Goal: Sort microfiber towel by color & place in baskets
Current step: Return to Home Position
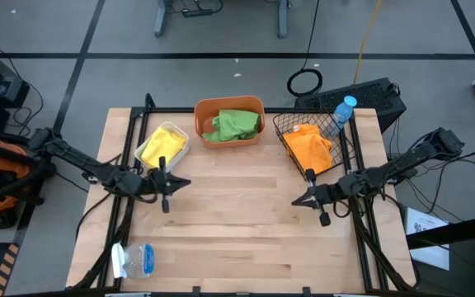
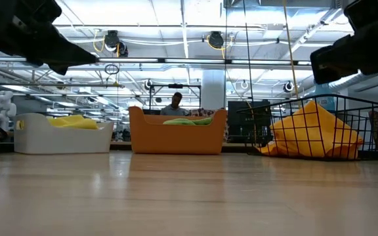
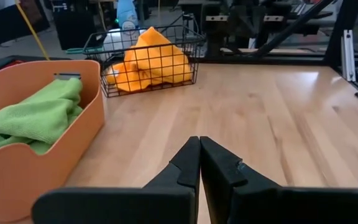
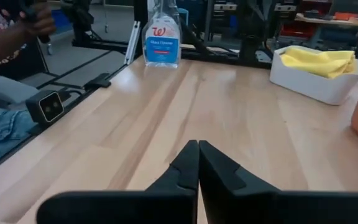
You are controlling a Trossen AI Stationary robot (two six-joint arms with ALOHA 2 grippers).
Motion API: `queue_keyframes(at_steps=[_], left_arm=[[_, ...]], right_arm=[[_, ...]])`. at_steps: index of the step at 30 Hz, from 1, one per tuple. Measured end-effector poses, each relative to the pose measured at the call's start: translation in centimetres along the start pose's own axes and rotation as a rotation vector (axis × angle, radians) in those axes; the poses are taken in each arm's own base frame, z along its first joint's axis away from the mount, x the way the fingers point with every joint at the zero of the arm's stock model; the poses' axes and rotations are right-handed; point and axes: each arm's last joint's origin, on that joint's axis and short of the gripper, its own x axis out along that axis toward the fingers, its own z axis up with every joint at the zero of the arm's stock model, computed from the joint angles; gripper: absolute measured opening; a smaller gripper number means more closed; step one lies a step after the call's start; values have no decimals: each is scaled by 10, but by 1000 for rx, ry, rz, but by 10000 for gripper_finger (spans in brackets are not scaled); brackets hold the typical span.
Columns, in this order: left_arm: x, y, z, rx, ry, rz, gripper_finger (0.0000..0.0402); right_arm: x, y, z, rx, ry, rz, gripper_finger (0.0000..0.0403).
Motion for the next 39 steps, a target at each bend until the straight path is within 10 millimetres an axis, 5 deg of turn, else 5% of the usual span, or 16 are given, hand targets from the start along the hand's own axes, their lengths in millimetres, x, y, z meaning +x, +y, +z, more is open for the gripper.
queue_keyframes(at_steps=[19,39], left_arm=[[-18,2,-31,-29,-74,-89,14],[-31,7,-25,134,-194,-194,2]], right_arm=[[-8,-2,-24,28,-59,1,0],[-8,2,-26,-29,-39,131,0]])
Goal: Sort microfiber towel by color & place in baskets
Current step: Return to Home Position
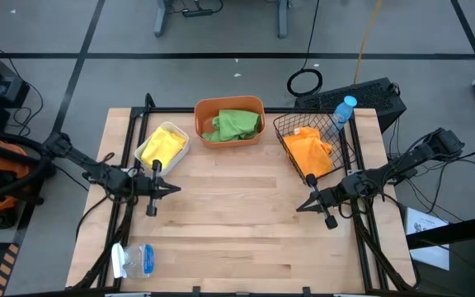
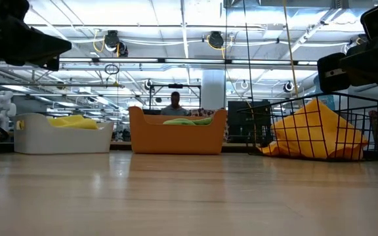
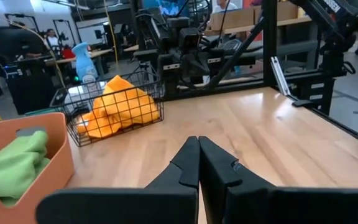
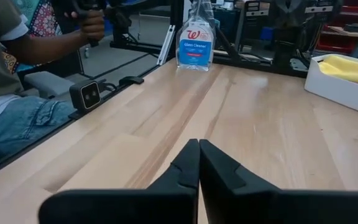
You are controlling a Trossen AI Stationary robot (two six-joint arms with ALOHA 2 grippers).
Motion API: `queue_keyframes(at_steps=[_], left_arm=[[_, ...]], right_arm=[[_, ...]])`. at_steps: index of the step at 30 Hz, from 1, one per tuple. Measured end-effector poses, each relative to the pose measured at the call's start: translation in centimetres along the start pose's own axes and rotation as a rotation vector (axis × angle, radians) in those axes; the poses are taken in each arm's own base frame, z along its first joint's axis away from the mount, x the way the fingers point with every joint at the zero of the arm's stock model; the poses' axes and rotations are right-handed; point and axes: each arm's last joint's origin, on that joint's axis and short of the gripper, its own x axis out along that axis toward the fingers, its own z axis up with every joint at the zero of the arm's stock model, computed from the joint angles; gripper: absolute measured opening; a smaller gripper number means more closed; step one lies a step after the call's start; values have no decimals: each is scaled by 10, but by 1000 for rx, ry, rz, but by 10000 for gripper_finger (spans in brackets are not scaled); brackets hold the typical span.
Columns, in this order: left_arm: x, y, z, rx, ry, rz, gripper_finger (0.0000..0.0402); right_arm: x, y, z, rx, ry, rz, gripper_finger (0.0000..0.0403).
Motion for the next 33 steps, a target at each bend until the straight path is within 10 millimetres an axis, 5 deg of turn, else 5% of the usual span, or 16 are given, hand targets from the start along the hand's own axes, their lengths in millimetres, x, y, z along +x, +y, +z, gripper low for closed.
queue_keyframes(at_steps=[33], left_arm=[[-18,9,11,-31,-21,-41,0]], right_arm=[[-47,-2,12,-83,-150,-42,0]])
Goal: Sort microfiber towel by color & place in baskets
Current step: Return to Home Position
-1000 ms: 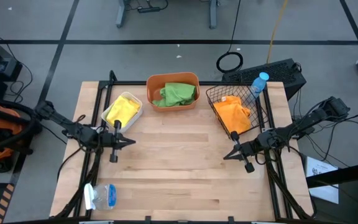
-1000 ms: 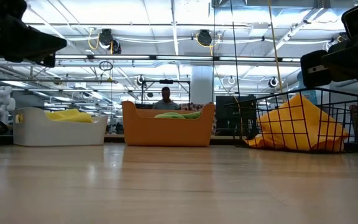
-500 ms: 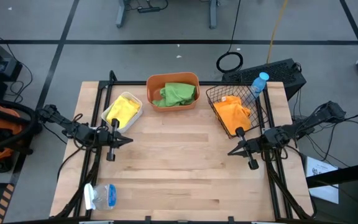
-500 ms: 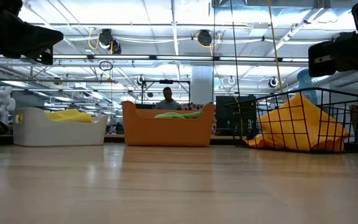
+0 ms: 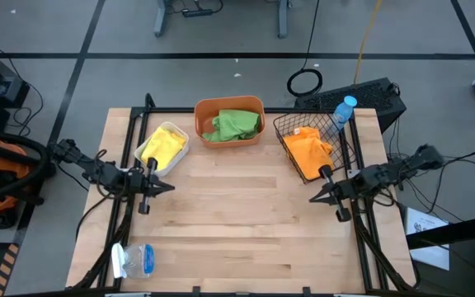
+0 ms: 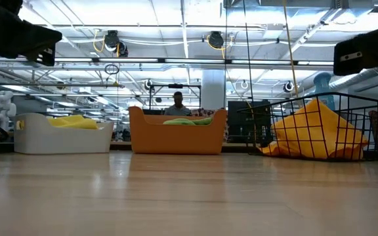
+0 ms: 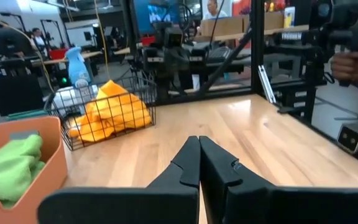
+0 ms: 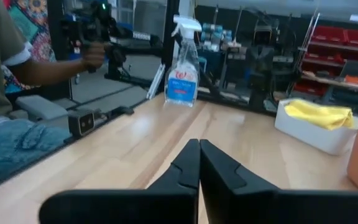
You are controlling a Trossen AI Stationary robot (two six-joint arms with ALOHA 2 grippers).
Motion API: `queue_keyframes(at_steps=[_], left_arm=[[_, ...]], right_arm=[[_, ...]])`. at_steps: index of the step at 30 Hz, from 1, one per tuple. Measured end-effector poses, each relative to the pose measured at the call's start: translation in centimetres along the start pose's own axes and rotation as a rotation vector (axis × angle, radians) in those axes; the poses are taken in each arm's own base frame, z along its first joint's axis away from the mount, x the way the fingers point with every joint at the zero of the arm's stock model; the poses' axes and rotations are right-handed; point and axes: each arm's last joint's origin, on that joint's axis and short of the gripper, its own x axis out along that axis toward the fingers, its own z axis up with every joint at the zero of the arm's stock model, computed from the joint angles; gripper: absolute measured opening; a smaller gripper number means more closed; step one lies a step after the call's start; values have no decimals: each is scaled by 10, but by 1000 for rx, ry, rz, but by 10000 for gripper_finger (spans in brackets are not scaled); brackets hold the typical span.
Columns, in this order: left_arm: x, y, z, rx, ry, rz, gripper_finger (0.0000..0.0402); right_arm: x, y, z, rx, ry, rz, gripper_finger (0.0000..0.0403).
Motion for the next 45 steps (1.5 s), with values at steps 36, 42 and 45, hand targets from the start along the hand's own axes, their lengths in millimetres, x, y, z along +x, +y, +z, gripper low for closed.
queue_keyframes(at_steps=[36,42,45], left_arm=[[2,4,7,25,-124,-44,0],[5,8,4,31,-125,-66,0],[5,11,3,37,-125,-60,0]], right_arm=[[-4,-7,3,-56,-48,-9,0],[-4,-6,3,-51,-42,-8,0],[-4,-6,2,-49,-40,-8,0]])
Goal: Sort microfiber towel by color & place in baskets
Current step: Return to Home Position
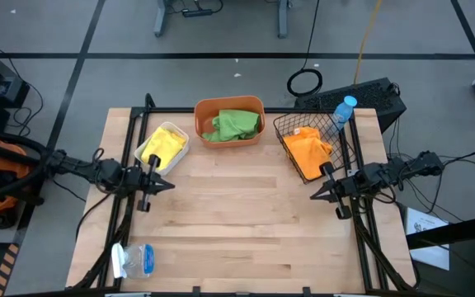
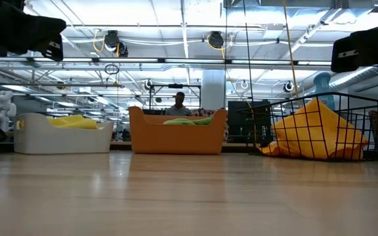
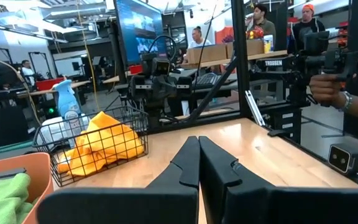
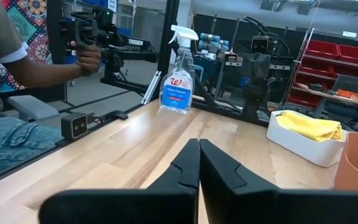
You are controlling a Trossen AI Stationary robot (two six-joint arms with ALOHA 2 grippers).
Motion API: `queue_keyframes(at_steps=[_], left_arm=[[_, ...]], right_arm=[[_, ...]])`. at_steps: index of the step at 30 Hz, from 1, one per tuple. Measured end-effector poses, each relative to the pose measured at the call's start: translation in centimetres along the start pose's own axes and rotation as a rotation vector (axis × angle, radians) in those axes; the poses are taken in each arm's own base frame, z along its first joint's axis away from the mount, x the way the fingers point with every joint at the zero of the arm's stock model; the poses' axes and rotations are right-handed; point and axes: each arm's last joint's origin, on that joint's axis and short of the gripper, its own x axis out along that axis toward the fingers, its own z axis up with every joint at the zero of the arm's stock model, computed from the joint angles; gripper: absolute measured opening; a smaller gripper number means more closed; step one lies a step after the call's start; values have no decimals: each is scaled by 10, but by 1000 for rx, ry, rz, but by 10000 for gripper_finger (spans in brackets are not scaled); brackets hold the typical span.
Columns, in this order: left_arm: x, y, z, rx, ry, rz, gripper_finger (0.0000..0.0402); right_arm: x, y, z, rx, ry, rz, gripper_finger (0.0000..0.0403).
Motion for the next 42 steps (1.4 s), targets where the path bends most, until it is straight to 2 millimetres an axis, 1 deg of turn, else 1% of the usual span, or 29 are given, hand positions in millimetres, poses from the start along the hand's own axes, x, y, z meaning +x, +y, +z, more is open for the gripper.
queue_keyframes(at_steps=[12,17,27,42], left_arm=[[0,9,-6,8,43,-8,0],[0,14,-10,-9,85,28,0],[-1,18,-11,-6,95,62,0],[-2,22,-16,-10,143,101,0]], right_arm=[[0,0,0,-11,2,-2,0],[0,-2,0,-7,0,-35,0],[-1,-14,-2,-14,25,-146,0],[-3,-23,-3,-26,36,-223,0]])
